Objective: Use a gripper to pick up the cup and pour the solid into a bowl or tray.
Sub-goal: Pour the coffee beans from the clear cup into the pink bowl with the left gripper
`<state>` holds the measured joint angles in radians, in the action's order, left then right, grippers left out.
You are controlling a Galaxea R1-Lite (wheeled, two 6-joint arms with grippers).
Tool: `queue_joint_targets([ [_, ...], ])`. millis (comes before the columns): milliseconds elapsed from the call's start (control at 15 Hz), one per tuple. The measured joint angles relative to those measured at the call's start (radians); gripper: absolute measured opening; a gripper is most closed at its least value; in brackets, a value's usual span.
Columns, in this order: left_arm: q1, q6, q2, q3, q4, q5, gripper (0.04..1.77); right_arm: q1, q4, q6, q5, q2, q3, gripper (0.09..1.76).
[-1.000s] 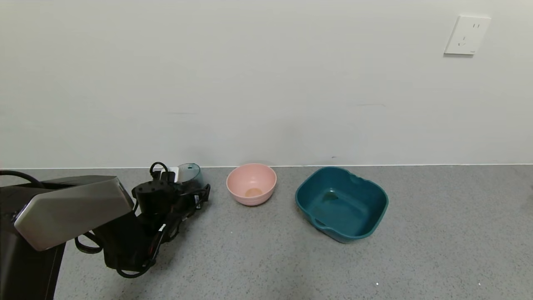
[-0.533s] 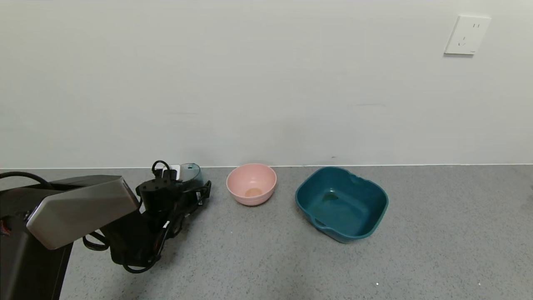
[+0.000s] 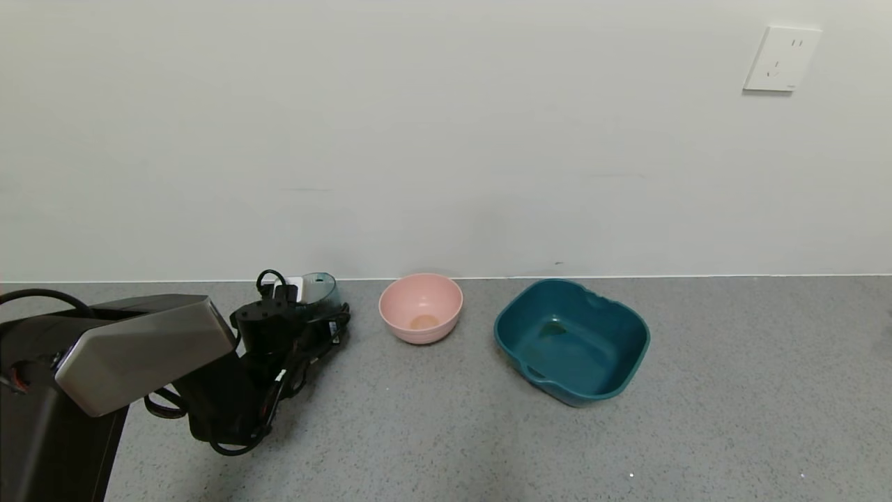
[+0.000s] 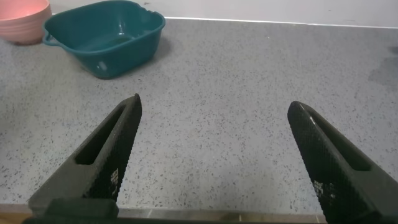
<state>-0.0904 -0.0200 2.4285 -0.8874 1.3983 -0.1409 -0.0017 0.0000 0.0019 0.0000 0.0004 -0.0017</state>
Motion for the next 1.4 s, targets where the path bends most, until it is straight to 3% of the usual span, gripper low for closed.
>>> queue_joint_targets([
  [733, -0.001, 0.003, -0.025, 0.013, -0.020, -0.002, 1.34, 0.000, 0.000, 0.000, 0.000, 0.000, 0.000, 1.71],
  [1000, -0.009, 0.013, -0.090, 0.016, -0.098, -0.006, 1.33, 0.000, 0.000, 0.000, 0.000, 0.000, 0.000, 1.71],
  [1200, -0.011, 0.064, -0.171, 0.007, -0.176, -0.017, 1.33, 0.000, 0.000, 0.000, 0.000, 0.000, 0.000, 1.71],
  [1400, -0.016, 0.177, -0.240, 0.003, -0.227, -0.017, 1.33, 0.000, 0.000, 0.000, 0.000, 0.000, 0.000, 1.71],
])
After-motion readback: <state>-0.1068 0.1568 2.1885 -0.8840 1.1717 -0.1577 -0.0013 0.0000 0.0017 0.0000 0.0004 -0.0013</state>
